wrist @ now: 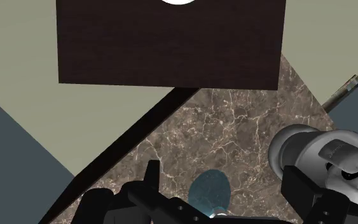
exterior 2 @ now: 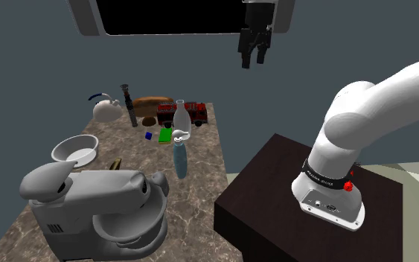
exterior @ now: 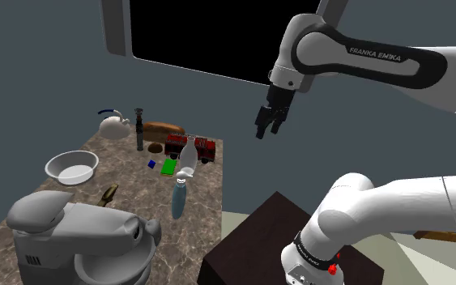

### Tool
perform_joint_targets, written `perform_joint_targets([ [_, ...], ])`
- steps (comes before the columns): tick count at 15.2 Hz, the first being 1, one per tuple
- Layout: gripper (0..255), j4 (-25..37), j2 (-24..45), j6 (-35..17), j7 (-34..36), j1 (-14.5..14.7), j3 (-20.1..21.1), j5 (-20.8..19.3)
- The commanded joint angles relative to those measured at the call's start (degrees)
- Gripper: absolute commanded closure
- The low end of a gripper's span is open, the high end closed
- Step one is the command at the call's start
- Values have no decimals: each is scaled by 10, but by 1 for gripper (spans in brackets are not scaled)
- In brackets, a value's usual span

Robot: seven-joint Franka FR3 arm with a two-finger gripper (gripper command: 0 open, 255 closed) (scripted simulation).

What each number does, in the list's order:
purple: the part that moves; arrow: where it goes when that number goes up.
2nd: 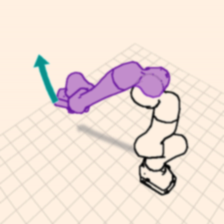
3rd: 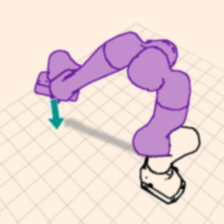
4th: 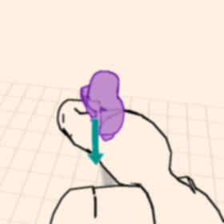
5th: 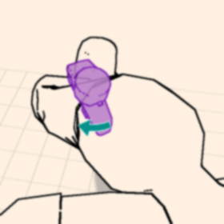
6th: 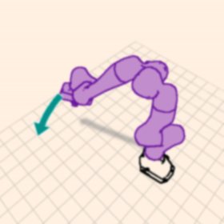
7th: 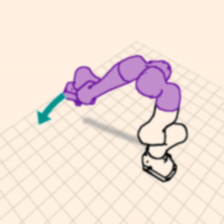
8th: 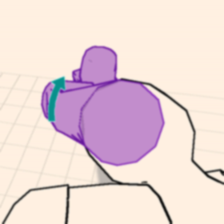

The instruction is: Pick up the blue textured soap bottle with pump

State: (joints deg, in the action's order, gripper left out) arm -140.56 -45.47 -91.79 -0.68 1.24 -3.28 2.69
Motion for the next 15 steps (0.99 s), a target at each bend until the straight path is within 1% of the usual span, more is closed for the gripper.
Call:
perform_joint_targets([
  [1,0,0,0,0,0,0,0,0],
  [8,0,-21,118,-136,14,15,16,25],
  [15,0,0,264,-259,22,30,29,50],
])
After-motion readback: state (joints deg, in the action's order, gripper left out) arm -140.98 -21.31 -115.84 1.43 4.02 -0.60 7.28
